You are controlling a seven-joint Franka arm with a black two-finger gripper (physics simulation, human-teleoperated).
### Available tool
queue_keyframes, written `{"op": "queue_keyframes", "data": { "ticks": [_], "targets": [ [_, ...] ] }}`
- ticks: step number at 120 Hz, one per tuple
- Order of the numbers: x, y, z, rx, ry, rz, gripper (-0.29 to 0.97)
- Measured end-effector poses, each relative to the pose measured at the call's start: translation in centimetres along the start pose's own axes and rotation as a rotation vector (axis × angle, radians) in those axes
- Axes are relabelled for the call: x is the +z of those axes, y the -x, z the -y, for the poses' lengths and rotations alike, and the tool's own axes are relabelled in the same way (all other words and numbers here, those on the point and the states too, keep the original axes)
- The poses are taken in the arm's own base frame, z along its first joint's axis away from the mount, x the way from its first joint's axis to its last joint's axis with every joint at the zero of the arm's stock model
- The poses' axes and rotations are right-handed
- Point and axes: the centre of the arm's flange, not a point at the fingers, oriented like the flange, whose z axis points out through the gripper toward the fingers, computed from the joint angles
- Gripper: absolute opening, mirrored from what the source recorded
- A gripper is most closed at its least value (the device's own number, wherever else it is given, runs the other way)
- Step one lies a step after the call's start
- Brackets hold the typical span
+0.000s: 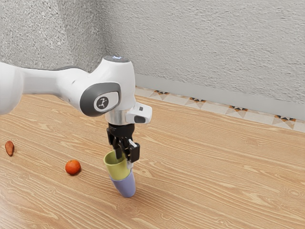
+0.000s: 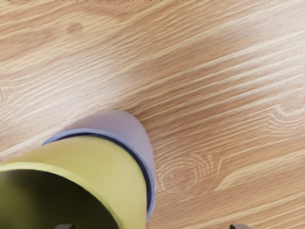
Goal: Place the left cup onto the right cup
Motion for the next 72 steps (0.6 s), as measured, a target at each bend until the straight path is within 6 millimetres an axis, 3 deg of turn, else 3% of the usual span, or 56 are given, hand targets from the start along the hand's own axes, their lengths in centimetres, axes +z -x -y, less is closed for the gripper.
{"op": "queue_keyframes", "data": {
  "ticks": [20, 52, 72],
  "targets": [
    [-1.5, -0.4, -0.2, 0.007, -0.001, -0.031, 0.54],
    [-12.0, -1.6, 0.4, 0.002, 0.007, -0.134, 0.62],
    [-17.8, -0.5, 4.0, -0.064, 0.035, -0.171, 0.64]
  ]
}}
